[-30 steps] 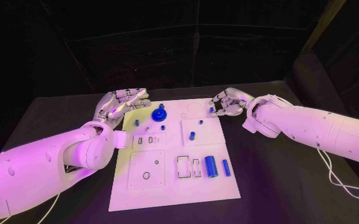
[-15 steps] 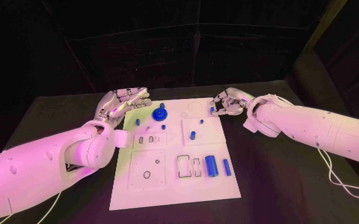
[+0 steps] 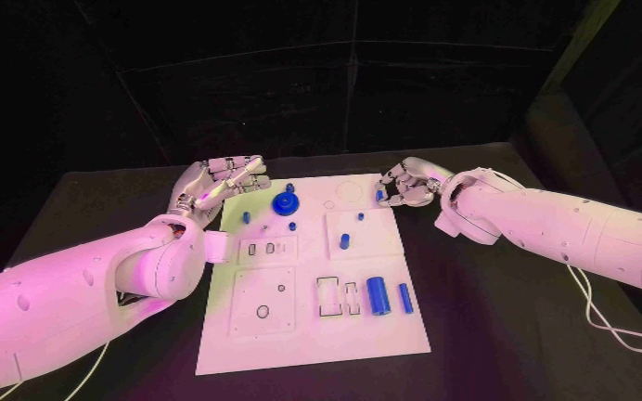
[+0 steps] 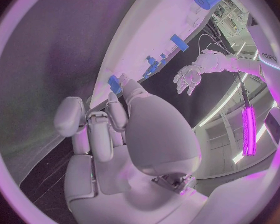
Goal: Assemble the parts on the task board
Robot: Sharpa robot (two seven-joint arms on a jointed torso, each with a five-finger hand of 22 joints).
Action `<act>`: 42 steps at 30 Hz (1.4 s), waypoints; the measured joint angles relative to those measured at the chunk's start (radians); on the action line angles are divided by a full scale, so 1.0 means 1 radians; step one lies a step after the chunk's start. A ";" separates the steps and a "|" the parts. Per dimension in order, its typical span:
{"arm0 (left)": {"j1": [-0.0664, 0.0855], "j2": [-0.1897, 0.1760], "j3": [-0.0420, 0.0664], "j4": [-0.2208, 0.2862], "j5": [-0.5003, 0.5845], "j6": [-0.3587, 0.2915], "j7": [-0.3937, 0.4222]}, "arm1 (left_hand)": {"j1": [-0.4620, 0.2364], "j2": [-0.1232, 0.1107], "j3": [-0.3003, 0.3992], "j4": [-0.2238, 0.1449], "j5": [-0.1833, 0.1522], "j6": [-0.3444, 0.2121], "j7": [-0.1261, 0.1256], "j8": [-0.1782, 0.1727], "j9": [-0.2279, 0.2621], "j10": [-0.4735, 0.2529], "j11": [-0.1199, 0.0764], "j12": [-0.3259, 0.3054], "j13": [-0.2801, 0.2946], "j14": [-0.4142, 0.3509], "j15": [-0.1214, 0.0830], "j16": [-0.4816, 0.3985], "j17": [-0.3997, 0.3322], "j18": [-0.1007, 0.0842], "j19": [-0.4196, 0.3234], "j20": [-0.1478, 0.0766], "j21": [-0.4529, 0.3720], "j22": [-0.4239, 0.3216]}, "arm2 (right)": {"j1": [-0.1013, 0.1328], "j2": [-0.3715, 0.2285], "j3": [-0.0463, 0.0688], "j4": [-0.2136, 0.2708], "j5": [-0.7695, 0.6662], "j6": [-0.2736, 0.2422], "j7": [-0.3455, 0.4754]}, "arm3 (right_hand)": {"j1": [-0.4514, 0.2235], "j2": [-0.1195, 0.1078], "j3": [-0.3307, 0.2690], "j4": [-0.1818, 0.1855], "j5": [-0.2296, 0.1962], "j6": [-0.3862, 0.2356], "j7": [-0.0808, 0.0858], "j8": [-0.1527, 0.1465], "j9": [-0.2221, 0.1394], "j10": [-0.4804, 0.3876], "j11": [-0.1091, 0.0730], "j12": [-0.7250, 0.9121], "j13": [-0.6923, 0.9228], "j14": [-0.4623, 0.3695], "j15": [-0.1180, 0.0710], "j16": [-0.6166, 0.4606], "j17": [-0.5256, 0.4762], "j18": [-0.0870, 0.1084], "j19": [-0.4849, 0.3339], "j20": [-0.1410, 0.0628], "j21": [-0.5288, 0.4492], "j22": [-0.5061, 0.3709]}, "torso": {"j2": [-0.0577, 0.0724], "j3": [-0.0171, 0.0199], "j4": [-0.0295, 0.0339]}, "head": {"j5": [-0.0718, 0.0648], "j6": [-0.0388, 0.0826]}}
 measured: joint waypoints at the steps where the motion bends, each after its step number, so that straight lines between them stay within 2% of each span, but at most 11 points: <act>1: 0.000 0.000 0.000 0.000 0.000 0.000 0.000 | 0.000 0.000 0.000 0.000 0.000 0.000 0.000 0.000 0.000 0.000 0.000 0.000 0.000 0.000 0.000 0.000 0.000 0.000 0.000 0.000 0.000 0.000 | 0.000 0.000 0.000 0.000 -0.001 0.001 -0.001 | 0.000 0.000 0.000 0.000 0.000 0.000 0.000 0.000 0.000 0.000 0.000 0.000 0.000 0.000 0.000 0.000 0.000 0.000 0.000 0.000 0.000 0.000 | 0.000 0.0000 -0.0001 | 0.000 0.000; 6: 0.000 0.000 0.000 0.000 0.000 0.000 0.000 | 0.000 0.000 0.000 0.000 0.000 0.000 0.000 0.000 0.000 0.000 0.000 0.000 0.000 0.000 0.000 0.000 0.000 0.000 0.000 0.000 0.000 0.000 | -0.001 0.003 0.000 -0.001 -0.006 0.005 -0.004 | 0.004 0.004 0.003 -0.003 0.000 0.004 -0.004 0.000 0.001 0.000 0.000 0.004 0.001 0.000 0.000 0.000 0.000 0.000 0.000 0.000 0.000 0.001 | 0.000 0.0003 -0.0001 | 0.000 -0.002; 8: 0.000 -0.001 0.000 0.000 0.000 0.000 0.000 | 0.000 0.000 0.000 0.000 0.000 0.000 0.000 0.000 0.000 0.000 0.000 0.000 0.000 0.000 0.000 0.000 0.000 0.000 0.000 0.000 0.000 0.000 | -0.002 0.004 0.000 -0.001 -0.008 0.007 -0.005 | 0.004 0.004 0.003 -0.003 0.000 0.008 0.001 0.004 0.001 0.000 0.000 0.004 0.001 0.000 0.000 0.000 0.000 0.000 0.000 0.000 0.000 0.002 | 0.000 0.0006 -0.0001 | 0.000 -0.004; 21: 0.000 -0.001 0.000 -0.001 0.000 0.001 0.000 | 0.000 0.000 0.000 0.000 0.000 0.000 0.000 0.000 0.000 0.000 0.000 0.000 0.000 0.000 0.000 0.000 0.000 0.000 0.000 0.000 -0.004 0.000 | -0.003 0.011 0.000 -0.007 -0.024 0.012 -0.018 | 0.004 0.022 0.011 -0.011 -0.005 0.049 -0.009 0.023 0.005 0.004 -0.004 0.008 0.005 0.000 0.000 0.000 0.000 0.000 0.004 -0.004 0.000 0.005 | 0.000 0.0013 0.0004 | 0.001 -0.007; 33: 0.000 0.000 0.000 -0.004 0.000 0.001 0.000 | 0.000 0.000 0.000 0.000 0.000 0.000 0.000 0.000 -0.001 0.000 0.000 0.000 0.000 0.000 0.000 0.000 0.000 0.000 0.000 0.000 -0.004 0.000 | -0.003 0.014 0.000 -0.008 -0.033 0.009 -0.031 | 0.003 0.032 0.014 -0.014 -0.007 0.060 -0.014 0.023 0.005 0.007 -0.007 0.012 0.008 0.000 0.000 0.000 0.000 0.000 0.004 -0.004 0.000 0.005 | 0.000 0.0018 0.0012 | 0.003 -0.009; 37: 0.000 -0.001 0.000 -0.004 0.000 0.001 0.000 | 0.000 0.000 0.000 0.000 0.000 0.000 0.000 0.000 -0.001 0.000 0.000 -0.001 0.000 0.000 0.000 0.000 0.000 0.000 0.000 0.000 -0.004 0.000 | -0.003 0.014 0.000 -0.009 -0.034 0.005 -0.034 | 0.002 0.039 0.016 -0.016 -0.009 0.066 -0.013 0.027 0.004 0.007 -0.007 0.012 0.010 -0.004 -0.004 0.004 0.000 0.000 0.004 -0.004 0.000 0.006 | 0.000 0.0018 0.0012 | 0.003 -0.009; 42: 0.000 -0.001 0.000 -0.004 0.000 0.001 0.000 | 0.000 0.000 0.000 0.000 0.000 0.000 0.000 0.000 -0.001 0.000 0.000 -0.004 0.000 0.000 0.000 0.000 0.000 0.000 0.000 0.000 -0.004 0.000 | -0.003 0.014 0.000 -0.006 -0.036 -0.003 -0.036 | 0.008 0.053 0.038 -0.023 -0.029 0.098 -0.023 0.043 0.007 0.016 -0.016 0.026 0.021 0.000 -0.008 0.004 0.000 0.000 0.009 -0.009 0.005 0.013 | 0.000 0.0018 0.0009 | 0.004 -0.010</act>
